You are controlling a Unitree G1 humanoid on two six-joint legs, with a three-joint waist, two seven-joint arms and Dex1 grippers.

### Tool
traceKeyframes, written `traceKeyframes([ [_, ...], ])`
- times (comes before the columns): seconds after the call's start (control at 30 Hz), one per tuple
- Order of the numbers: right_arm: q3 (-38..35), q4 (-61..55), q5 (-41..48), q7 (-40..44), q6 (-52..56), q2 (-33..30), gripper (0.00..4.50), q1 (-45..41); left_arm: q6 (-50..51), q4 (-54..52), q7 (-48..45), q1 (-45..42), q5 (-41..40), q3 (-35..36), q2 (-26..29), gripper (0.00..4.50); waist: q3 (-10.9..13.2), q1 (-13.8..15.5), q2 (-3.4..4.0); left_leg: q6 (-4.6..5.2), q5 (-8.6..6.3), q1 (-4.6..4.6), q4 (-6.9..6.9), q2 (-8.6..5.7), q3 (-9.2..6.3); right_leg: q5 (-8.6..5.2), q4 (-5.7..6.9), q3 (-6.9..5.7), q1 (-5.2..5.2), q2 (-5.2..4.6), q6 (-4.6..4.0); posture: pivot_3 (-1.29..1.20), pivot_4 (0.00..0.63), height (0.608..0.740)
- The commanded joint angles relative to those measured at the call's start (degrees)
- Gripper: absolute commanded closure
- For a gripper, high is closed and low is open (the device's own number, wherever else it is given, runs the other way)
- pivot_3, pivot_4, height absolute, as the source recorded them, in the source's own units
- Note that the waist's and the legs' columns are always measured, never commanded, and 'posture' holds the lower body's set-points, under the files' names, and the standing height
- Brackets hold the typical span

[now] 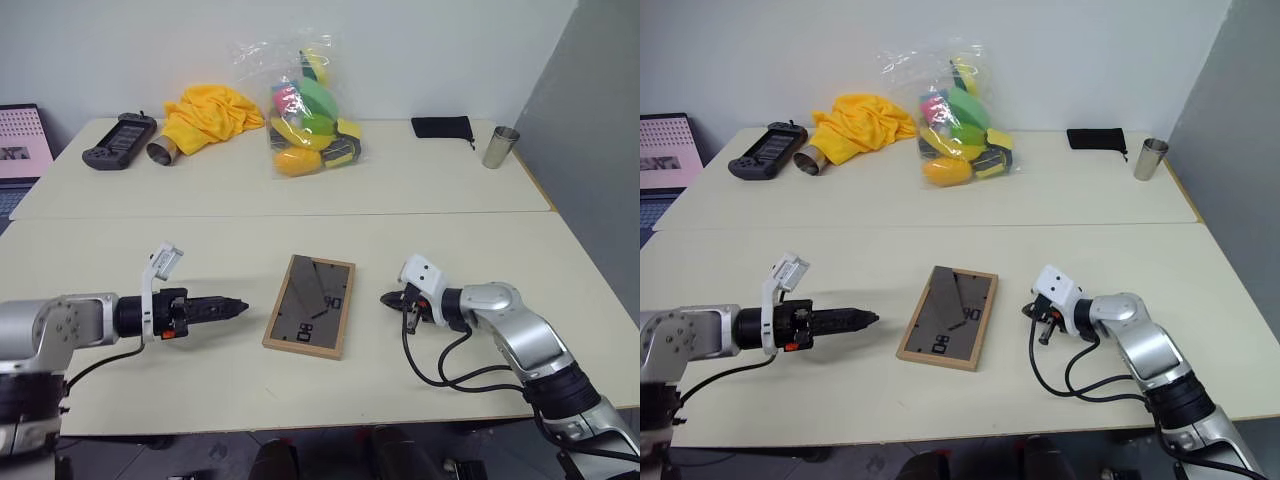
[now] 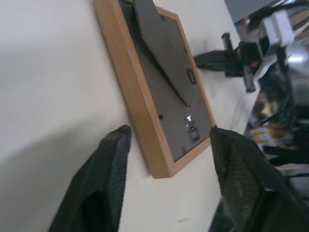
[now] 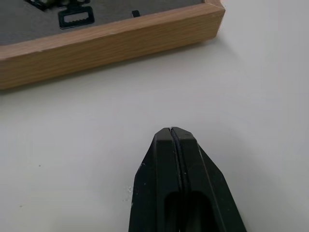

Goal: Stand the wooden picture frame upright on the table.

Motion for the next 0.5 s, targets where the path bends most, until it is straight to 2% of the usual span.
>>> traceKeyframes([
  [0.03, 1.74, -1.72, 0.13, -0.85, 0.77, 1.74, 4.5, 0.29, 2.89, 4.04, -2.91, -3.12, 0.32, -6.71, 1.14, 0.77, 0.0, -0.05, 0.0, 0.0, 0.0, 0.0, 0.0, 0.0, -0.04, 0.03, 0.0, -0.02, 0.0, 0.01, -0.06, 0.0, 0.15, 0.74],
  [0.13, 3.26, -0.49, -0.61, -2.0, 0.76, 4.14, 4.5, -0.93, 2.07, 7.02, -4.8, -5.82, 2.0, -12.41, 0.49, 0.11, 0.0, -0.29, 0.0, 0.0, 0.0, 0.0, 0.0, 0.01, -0.13, 0.1, 0.03, -0.03, 0.0, 0.08, -0.19, 0.0, 0.15, 0.74],
  [0.17, 3.78, 0.09, -0.85, -2.47, 0.77, 5.2, 4.5, -1.62, 1.41, 8.49, -5.28, -7.07, 2.86, -14.35, -0.22, 0.04, 0.0, -0.33, 0.0, 0.0, 0.0, 0.01, 0.0, 0.02, -0.19, 0.1, 0.04, -0.06, 0.0, 0.12, -0.2, 0.0, 0.15, 0.74],
  [0.37, 6.03, 1.83, -1.25, -2.9, 0.41, 8.51, 4.5, -4.48, -3.52, 15.92, -7.86, -11.26, 7.96, -21.52, -3.25, 0.04, -0.02, 0.02, 0.05, 0.01, 0.01, 0.01, 0.0, 0.05, -0.46, 0.09, 0.08, -0.29, 0.06, 0.2, -0.34, 0.0, 0.15, 0.74],
  [0.5, 7.98, 3.19, -1.54, -3.22, -0.24, 11.1, 4.5, -5.93, -6.97, 17.31, -8.59, -11.64, 9.82, -23.01, -5.77, 0.04, -0.11, 0.46, 0.17, 0.0, 0.01, 0.01, 0.03, 0.03, -0.58, 0.08, 0.05, -0.5, 0.19, 0.12, -0.35, 0.0, 0.15, 0.74],
])
